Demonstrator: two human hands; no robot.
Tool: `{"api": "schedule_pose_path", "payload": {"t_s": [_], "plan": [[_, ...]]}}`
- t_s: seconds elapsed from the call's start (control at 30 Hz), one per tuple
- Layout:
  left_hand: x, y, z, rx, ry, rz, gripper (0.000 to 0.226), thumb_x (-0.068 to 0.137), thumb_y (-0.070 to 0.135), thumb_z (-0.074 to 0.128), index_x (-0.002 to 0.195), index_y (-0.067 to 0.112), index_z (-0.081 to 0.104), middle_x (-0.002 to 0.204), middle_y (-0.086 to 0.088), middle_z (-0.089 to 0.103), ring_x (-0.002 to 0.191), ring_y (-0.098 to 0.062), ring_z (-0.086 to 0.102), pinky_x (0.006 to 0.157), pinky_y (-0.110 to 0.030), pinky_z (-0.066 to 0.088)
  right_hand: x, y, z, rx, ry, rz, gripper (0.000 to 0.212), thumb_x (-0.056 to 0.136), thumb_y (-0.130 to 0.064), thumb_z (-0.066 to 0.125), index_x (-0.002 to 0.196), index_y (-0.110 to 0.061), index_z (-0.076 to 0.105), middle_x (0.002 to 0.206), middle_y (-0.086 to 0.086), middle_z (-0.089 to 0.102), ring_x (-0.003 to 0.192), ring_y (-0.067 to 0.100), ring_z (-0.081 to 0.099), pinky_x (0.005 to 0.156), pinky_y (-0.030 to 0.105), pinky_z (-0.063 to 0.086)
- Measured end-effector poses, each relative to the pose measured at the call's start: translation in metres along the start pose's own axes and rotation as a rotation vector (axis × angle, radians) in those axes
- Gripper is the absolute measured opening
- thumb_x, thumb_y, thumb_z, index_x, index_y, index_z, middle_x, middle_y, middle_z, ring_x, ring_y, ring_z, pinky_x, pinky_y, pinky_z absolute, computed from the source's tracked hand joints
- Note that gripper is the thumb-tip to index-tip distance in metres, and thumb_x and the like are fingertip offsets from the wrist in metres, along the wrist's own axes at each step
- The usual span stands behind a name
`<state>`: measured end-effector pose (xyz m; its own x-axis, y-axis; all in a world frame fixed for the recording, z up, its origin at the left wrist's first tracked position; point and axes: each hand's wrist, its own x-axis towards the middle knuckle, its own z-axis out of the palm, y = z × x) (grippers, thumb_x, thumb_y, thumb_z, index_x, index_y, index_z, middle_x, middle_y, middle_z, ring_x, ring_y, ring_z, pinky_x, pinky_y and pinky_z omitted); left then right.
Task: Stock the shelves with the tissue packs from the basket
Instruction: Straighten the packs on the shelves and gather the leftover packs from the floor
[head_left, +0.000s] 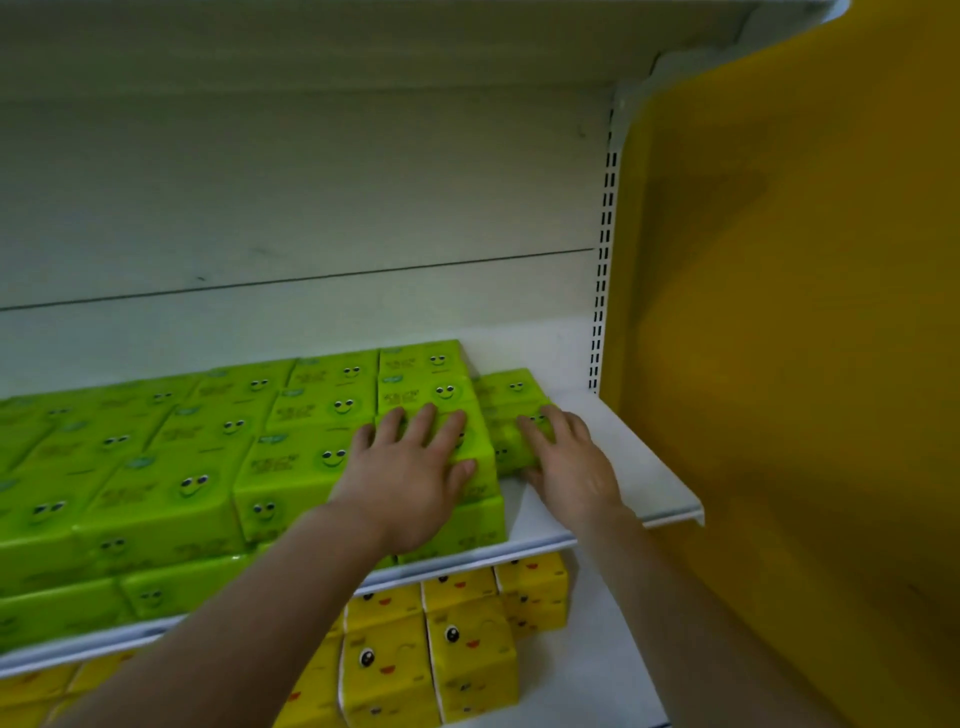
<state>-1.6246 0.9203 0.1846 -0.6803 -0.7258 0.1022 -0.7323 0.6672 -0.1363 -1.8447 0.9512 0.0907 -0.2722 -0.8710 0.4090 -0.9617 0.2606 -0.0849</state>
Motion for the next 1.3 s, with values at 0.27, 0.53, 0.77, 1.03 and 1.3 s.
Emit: {"api": "schedule_pose_path", "payload": {"t_s": [0.27, 0.53, 0.77, 1.03, 1.3], "plan": [[0.002, 0.001, -0.005, -0.160, 0.084, -0.026, 0.073, 0.094, 0.061, 0.037, 0.155, 0.032, 0.011, 0.164, 0.001, 0.008, 0.152, -0.022, 0.002, 0.121, -0.053, 0.008, 0.001, 0.000, 0.002, 0.008, -0.075, 0.001, 0.071, 0.097, -0.016, 0.043, 0.156, -0.032, 0.006, 0.164, 0.000, 0.001, 0.149, 0.035, 0.004, 0.114, 0.050, 0.027], [-0.024, 0.053, -0.007, -0.594, 0.514, 0.250, 0.033, 0.086, 0.035, 0.047, 0.108, 0.017, 0.063, 0.104, -0.003, 0.066, 0.097, -0.028, 0.063, 0.081, -0.043, 0.053, -0.089, 0.009, -0.041, 0.438, 0.345, 0.241, 0.048, 0.095, -0.025, 0.049, 0.142, -0.013, 0.045, 0.139, 0.011, 0.046, 0.125, 0.028, 0.048, 0.102, 0.044, 0.045], [-0.080, 0.158, 0.051, -0.874, 0.226, 0.537, 0.019, 0.092, 0.037, 0.050, 0.105, 0.026, 0.059, 0.089, 0.006, 0.067, 0.083, -0.016, 0.064, 0.072, -0.041, 0.053, -0.265, 0.020, -0.083, 0.336, 0.357, 0.461, 0.044, 0.098, -0.033, 0.045, 0.139, -0.016, 0.048, 0.129, 0.002, 0.055, 0.117, 0.017, 0.054, 0.092, 0.036, 0.049], [-0.238, 0.291, 0.130, -0.951, -0.328, 0.938, 0.018, 0.093, 0.033, 0.057, 0.108, 0.023, 0.060, 0.091, 0.005, 0.069, 0.091, -0.022, 0.064, 0.079, -0.040, 0.052, -0.537, -0.008, -0.121, 0.095, 0.356, 0.991, 0.034, 0.096, -0.021, 0.055, 0.129, -0.016, 0.056, 0.117, 0.002, 0.063, 0.105, 0.015, 0.061, 0.085, 0.036, 0.053], [-0.401, 0.358, 0.203, -0.637, -0.880, 1.236, 0.025, 0.095, 0.037, 0.051, 0.117, 0.026, 0.056, 0.102, 0.001, 0.068, 0.097, -0.022, 0.064, 0.086, -0.037, 0.053, -0.756, -0.079, -0.123, 0.015, 0.172, 1.539, 0.038, 0.092, -0.017, 0.058, 0.129, -0.014, 0.055, 0.115, 0.008, 0.065, 0.100, 0.026, 0.064, 0.086, 0.036, 0.051]]}}
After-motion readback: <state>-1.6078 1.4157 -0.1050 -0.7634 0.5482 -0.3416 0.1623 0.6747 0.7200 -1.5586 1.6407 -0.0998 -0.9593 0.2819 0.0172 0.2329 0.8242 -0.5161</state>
